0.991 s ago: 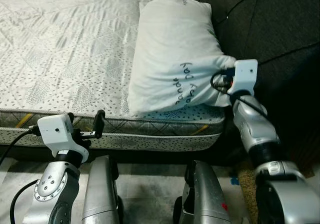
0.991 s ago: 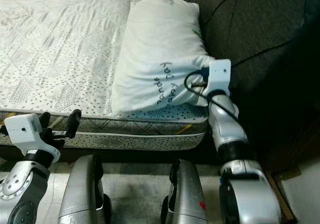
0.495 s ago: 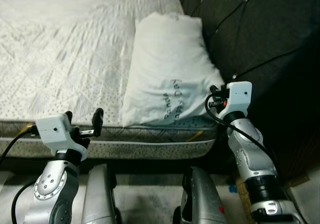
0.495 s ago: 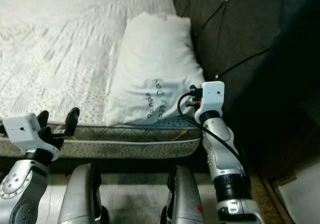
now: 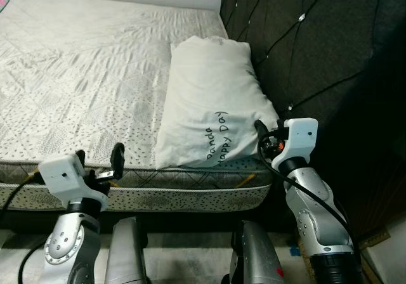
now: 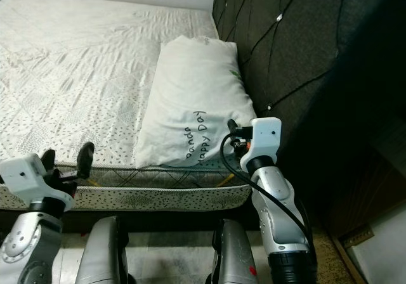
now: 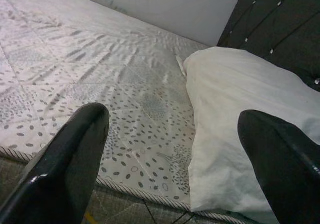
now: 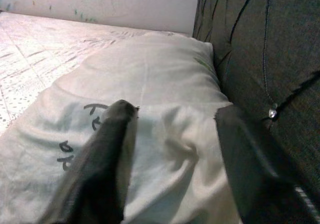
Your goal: Clean up the room
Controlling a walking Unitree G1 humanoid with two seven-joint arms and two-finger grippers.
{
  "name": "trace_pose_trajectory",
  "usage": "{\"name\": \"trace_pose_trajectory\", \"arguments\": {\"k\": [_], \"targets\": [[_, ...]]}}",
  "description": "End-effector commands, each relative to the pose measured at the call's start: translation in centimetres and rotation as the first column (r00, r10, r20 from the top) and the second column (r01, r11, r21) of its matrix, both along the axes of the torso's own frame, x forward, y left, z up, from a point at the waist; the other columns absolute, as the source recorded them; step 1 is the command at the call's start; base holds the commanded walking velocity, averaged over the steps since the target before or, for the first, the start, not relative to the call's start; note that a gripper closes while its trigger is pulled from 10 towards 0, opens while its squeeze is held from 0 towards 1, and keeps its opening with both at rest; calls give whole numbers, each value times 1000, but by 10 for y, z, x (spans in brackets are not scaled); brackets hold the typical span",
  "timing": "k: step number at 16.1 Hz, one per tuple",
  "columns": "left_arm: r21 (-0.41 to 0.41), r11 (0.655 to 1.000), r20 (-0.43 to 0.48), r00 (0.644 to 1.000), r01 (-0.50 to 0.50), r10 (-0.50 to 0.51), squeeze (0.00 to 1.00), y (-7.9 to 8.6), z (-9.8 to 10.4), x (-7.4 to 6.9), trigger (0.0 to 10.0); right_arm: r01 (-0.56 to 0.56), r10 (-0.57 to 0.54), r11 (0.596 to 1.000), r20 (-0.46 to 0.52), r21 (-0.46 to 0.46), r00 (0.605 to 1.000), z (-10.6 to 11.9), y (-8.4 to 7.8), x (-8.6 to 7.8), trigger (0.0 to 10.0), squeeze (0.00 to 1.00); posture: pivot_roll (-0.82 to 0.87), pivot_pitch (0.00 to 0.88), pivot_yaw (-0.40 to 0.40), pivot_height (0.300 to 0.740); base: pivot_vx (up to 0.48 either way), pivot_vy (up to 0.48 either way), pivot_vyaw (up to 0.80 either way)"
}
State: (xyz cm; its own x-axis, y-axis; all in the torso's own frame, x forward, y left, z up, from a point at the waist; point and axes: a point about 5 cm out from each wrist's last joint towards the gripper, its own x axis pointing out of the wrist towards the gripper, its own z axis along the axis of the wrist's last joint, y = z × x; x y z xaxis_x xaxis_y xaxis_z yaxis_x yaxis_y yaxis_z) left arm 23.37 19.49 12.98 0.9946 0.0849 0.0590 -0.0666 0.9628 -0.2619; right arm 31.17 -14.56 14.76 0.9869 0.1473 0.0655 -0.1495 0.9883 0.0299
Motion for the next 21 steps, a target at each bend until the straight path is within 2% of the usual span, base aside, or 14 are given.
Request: {"name": "trace_pose_trajectory", "arguments": {"k": [1, 2, 3, 6, 12, 14, 15, 21], "targets": [[2, 1000, 10, 1000, -1, 1, 0, -3, 1, 3, 10000, 21, -20, 1000, -7, 9, 1000, 3, -4, 0, 10000, 957, 63, 0, -85, 517, 0, 0, 0], [-1, 1000, 13, 1000, 0, 0, 0, -4, 1, 3, 10000, 30, -30, 1000, -17, 8, 999, 3, -7, 2, 10000, 678, 65, 0, -84, 517, 0, 0, 0], [-3, 1000, 16, 1000, 2, -2, 0, -6, 1, 3, 10000, 34, -34, 999, -21, 13, 999, 4, -9, 5, 10000, 0, 72, 0, -87, 517, 0, 0, 0], [-1, 1000, 18, 1000, 5, -5, 0, -5, 1, 2, 10000, 39, -39, 999, -7, 23, 999, 11, -8, 15, 10000, 0, 78, 0, -90, 530, 0, 0, -133], [-3, 1000, 10, 1000, 0, 0, 0, -5, -4, 2, 10000, 32, -32, 999, -4, 37, 999, 13, -3, 22, 10000, 0, 69, 0, -91, 595, 0, 0, 0], [-9, 1000, 11, 1000, 11, -11, 0, -7, -7, 7, 10000, 37, -37, 999, -1, 35, 999, 12, -4, 22, 10000, 0, 58, 0, -86, 617, 0, 0, 0], [-12, 1000, 29, 999, 29, -28, 0, -11, -3, 13, 10000, 40, -40, 999, 2, 28, 999, 12, -5, 22, 10000, 0, 58, 0, -86, 630, 0, 0, 0], [-5, 999, 41, 998, 42, -42, 0, -12, -8, 29, 10000, 12, -12, 1000, -6, -11, 1000, 3, -6, 24, 10000, 0, 52, 0, -84, 682, 0, 0, 0]]}}
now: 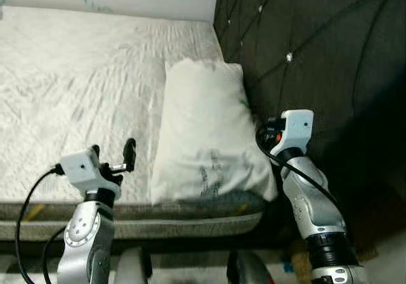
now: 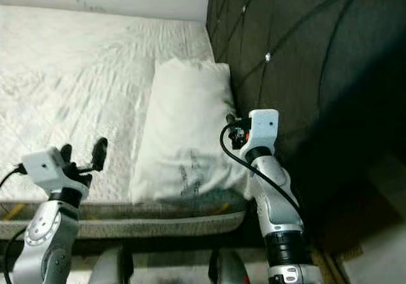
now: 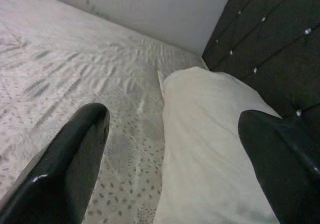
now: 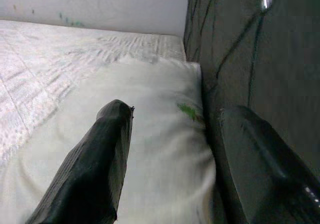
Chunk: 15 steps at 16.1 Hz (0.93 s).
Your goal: Clean up the room
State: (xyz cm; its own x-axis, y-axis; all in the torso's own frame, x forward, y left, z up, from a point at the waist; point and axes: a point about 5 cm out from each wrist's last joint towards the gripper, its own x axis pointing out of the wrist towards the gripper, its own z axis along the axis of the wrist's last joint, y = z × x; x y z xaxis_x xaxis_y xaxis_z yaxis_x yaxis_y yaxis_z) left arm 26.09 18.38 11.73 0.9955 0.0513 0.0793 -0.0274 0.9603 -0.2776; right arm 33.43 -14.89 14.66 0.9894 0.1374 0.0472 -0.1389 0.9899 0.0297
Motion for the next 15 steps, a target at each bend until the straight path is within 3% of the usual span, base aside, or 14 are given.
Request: {"name": "trace_pose_trajectory", "arguments": {"k": [1, 6, 10, 15], "targets": [[11, 1000, 19, 1000, 11, -11, 0, -2, 2, 5, 10000, 2, -2, 1000, 2, -16, 1000, -2, -4, 0, 10000, 0, 51, 0, -81, 695, 0, 0, 0], [2, 999, 16, 999, 35, -35, 0, -3, -7, 11, 10000, 27, -27, 1000, -19, -14, 999, -16, -6, -5, 10000, 0, 30, 0, -56, 740, 0, 0, -80], [30, 999, -40, 999, -16, 17, 0, 10, -25, -4, 10000, 51, -53, 998, -66, -28, 996, -36, -15, -20, 10000, 0, 32, 0, -59, 740, 0, 0, -305], [42, 999, -26, 999, -31, 32, 0, 12, -16, -4, 10000, 25, -28, 999, -66, -39, 997, -34, -11, -20, 10000, 0, 35, 0, -62, 740, 0, 0, -440]]}}
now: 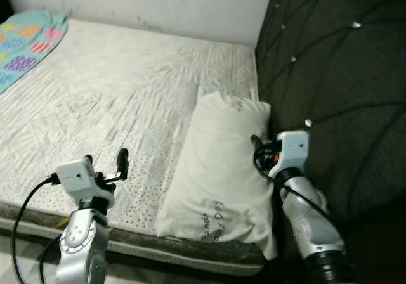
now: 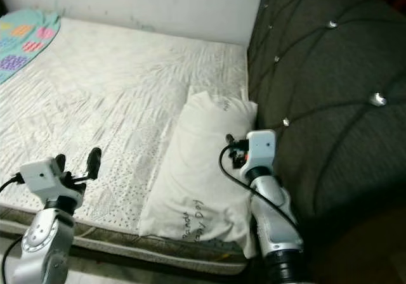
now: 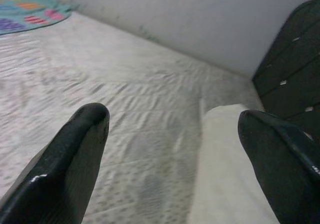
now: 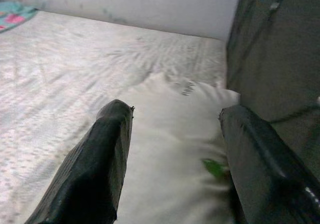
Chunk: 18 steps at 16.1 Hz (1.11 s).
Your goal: Clean up the room
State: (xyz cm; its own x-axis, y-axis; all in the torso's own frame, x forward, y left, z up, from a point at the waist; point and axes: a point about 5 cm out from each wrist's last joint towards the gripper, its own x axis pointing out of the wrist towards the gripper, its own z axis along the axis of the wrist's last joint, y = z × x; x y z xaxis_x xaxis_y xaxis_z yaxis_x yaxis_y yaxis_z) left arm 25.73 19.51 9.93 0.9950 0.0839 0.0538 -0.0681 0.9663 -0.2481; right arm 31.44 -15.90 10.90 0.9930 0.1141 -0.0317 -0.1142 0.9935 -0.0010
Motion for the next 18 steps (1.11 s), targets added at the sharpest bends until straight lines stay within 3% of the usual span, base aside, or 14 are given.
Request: {"name": "trace_pose_trajectory", "arguments": {"k": [1, 6, 9, 14, 18], "targets": [[13, 1000, 3, 1000, -3, 3, 0, 2, 3, -4, 10000, 18, -18, 1000, 14, 3, 1000, 5, -3, 0, 10000, 0, 36, 0, -60, 740, 0, 0, -438], [-8, 1000, -21, 1000, -12, 12, 0, 1, 5, -17, 10000, 40, -41, 999, 17, 30, 999, 13, -4, 1, 10000, 0, 65, 0, -89, 740, 0, 0, -81], [-5, 999, -37, 999, -36, 36, 0, 4, 4, -27, 10000, -9, 9, 1000, -5, 18, 1000, 11, 2, -3, 10000, 0, 54, 0, -104, 740, 0, 0, -371], [-47, 999, -41, 999, 3, -5, 0, -5, 7, -21, 10000, -7, 7, 1000, 7, 4, 1000, 19, -1, 2, 10000, 0, 30, 0, -94, 740, 0, 0, 0], [-64, 998, -46, 999, -12, 9, 0, -2, 6, -19, 10000, -18, 18, 1000, -3, -6, 1000, 18, -1, -3, 10000, 0, 11, 0, -106, 740, 0, 0, -752]]}}
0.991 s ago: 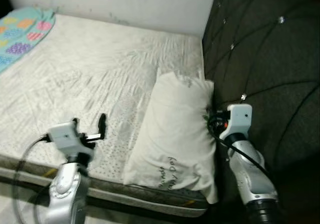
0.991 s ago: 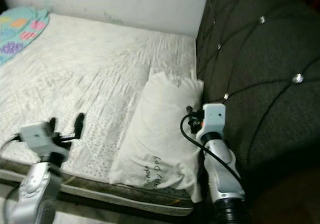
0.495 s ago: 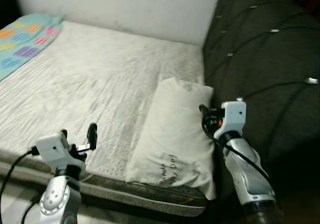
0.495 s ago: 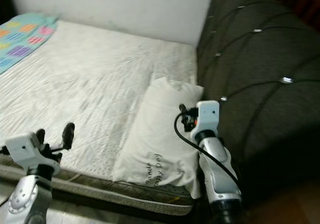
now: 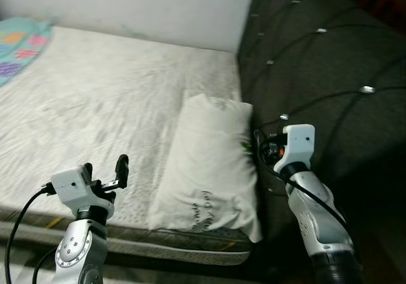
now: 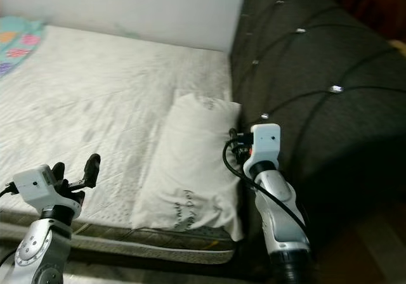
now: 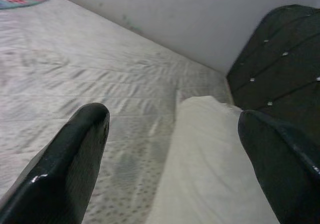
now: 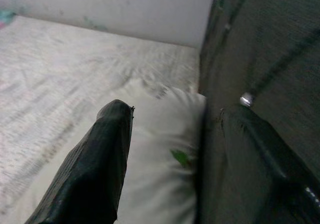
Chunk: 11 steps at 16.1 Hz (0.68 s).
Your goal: Clean up the room
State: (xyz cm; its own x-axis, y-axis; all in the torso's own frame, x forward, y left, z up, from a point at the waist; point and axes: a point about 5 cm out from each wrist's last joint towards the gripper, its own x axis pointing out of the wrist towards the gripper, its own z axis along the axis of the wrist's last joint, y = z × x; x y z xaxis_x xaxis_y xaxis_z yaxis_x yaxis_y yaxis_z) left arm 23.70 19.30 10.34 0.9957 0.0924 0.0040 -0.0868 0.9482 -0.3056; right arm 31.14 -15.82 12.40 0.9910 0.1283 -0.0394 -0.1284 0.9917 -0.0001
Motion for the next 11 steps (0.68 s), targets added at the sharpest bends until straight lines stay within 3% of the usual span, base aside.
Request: {"name": "trace_pose_trajectory", "arguments": {"k": [1, 11], "targets": [[-3, 1000, -3, 1000, -5, 5, 0, 0, 2, 1, 10000, -11, 11, 1000, 2, -12, 1000, 3, -1, -1, 10000, 0, 9, 0, -110, 740, 0, 0, 0], [-5, 1000, -8, 1000, 19, -19, 0, -3, 2, 5, 10000, -24, 24, 999, -2, -37, 1000, 5, -2, 5, 10000, 0, 12, 0, -110, 740, 0, 25, 0]]}}
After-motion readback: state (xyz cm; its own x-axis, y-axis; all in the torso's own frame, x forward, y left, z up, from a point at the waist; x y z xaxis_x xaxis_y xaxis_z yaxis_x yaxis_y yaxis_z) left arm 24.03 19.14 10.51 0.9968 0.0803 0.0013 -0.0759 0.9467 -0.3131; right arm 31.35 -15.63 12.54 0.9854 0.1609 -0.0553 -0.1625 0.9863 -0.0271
